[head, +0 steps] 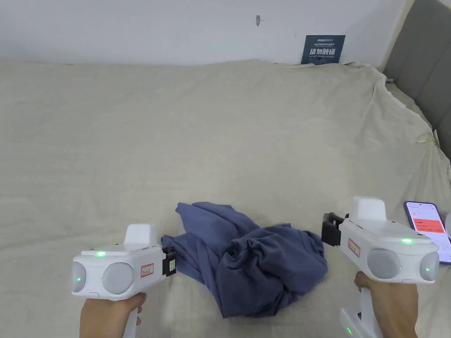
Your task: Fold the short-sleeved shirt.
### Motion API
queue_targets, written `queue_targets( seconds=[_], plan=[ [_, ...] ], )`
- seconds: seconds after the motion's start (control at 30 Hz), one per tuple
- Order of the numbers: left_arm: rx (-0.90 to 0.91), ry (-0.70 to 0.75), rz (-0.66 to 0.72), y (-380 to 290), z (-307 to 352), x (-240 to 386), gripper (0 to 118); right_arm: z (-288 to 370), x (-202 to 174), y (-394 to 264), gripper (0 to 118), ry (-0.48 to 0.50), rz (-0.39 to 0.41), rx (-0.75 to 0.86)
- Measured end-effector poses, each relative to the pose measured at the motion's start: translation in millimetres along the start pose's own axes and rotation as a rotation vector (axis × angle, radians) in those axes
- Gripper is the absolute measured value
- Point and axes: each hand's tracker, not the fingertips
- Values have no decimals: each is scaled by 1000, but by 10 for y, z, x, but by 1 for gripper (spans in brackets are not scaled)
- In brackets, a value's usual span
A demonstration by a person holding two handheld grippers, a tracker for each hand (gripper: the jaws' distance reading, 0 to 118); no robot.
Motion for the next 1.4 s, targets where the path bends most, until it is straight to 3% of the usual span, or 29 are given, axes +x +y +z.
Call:
queue_targets(
  seconds=[0.03, 0.07, 0.33, 0.4, 0.47, 0.57, 0.6, 0.63, 1.0, 1.3, 1.4],
  plan=[
    [0, -4, 2, 3, 1, -2, 0, -120, 27, -2, 88, 18, -3, -43],
    [0, -6, 1, 2, 1, -2, 0, -210, 27, -19, 94, 36, -13, -69],
    [-11, -8, -3, 0, -57, -31, 0, -885, -23, -128, 93, 44, 0, -263],
    [-10, -11, 3, -5, -59, -46, 0, -975, -58, -168, 87, 49, 8, -278],
    [-13, -11, 6, -11, -62, -56, 0, -961, -151, -203, 73, 76, 14, -296],
    [-14, -9, 8, -25, -66, -71, 0, -893, -228, -218, 39, 124, -6, -287],
    [-15, -9, 12, -30, -66, -78, 0, -886, -205, -204, 19, 145, -6, -281],
    [-14, -11, 16, -34, -61, -85, 0, -838, -232, -190, 6, 139, 8, -264],
    [74, -37, 117, 142, 219, -361, 0, 130, -143, 369, 6, 153, 92, -37],
    [274, 75, 117, 1030, 840, -866, 0, 704, -63, 1246, 6, 213, 66, 139],
    [339, 131, 95, 1391, 1044, -1014, 0, 752, -109, 1569, 6, 180, 93, 198]
  ],
)
